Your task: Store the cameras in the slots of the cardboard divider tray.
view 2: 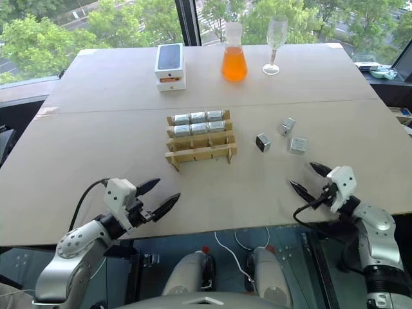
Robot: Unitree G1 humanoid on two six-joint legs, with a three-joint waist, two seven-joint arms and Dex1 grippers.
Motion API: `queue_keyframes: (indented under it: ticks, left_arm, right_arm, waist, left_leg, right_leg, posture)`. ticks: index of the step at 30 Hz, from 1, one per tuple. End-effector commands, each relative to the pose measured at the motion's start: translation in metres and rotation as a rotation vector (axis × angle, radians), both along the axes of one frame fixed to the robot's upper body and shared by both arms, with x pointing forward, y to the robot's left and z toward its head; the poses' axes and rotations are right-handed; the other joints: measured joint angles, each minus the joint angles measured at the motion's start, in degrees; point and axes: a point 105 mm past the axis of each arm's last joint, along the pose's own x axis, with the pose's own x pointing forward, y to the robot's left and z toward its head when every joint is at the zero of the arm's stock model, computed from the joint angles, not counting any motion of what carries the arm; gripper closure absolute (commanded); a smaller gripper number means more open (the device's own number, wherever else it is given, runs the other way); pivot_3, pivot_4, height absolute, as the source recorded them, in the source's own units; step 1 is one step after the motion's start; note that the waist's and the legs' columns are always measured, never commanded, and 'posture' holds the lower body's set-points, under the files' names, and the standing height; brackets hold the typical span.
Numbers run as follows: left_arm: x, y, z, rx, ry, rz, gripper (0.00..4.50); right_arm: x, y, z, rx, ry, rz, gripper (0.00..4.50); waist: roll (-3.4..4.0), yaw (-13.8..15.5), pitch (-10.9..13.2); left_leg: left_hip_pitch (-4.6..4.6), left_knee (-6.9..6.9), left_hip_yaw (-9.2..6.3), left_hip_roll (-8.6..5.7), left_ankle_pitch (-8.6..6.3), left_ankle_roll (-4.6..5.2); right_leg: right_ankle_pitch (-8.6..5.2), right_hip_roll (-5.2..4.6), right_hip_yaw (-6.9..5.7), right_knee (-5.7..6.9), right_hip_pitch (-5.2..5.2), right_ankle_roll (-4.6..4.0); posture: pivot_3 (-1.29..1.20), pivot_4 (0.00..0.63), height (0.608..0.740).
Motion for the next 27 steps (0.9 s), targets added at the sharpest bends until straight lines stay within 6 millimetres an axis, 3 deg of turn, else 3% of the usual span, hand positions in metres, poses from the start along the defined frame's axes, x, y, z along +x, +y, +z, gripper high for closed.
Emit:
queue_keyframes:
  ticks: [1,8,14,27]
  left_arm:
    - [-0.006,-0.012,0.027,-0.044,-0.047,-0.126,0.28]
    - [-0.015,-0.024,0.051,-0.020,-0.041,-0.320,0.28]
    - [-0.023,-0.039,0.092,0.039,-0.074,-0.523,0.28]
    - [-0.020,-0.039,0.097,0.124,-0.073,-0.540,0.28]
  right_arm:
    - [0.023,-0.010,0.022,-0.018,-0.033,-0.027,0.00]
    - [0.054,-0.014,0.036,-0.089,0.001,0.029,0.00]
    - [0.075,-0.008,0.040,-0.169,0.073,0.130,0.00]
    - [0.088,0.008,0.038,-0.177,0.132,0.217,0.00]
  waist:
    - [0.00,-0.1,0.0]
    - [0.02,0.0,0.0]
    - [0.02,-0.4,0.0]
    - [0.04,-1.5,0.1]
  left_leg:
    - [0.00,0.01,0.01,0.00,0.00,0.00]
    - [-0.01,0.00,0.00,0.01,0.02,-0.02]
    - [0.00,0.04,0.01,0.02,0.04,-0.05]
    - [0.01,0.04,0.08,0.00,0.20,-0.34]
  right_leg:
    - [0.01,0.00,0.01,0.00,0.00,-0.01]
    - [0.12,0.05,0.00,0.00,-0.01,-0.22]
    - [0.13,0.06,0.02,0.01,0.00,-0.22]
    - [0.14,0.03,0.11,-0.02,0.00,-0.23]
  posture:
    - [0.00,0.150,0.740]
    - [0.00,0.150,0.740]
    - [0.00,0.150,0.740]
    - [0.00,0.150,0.740]
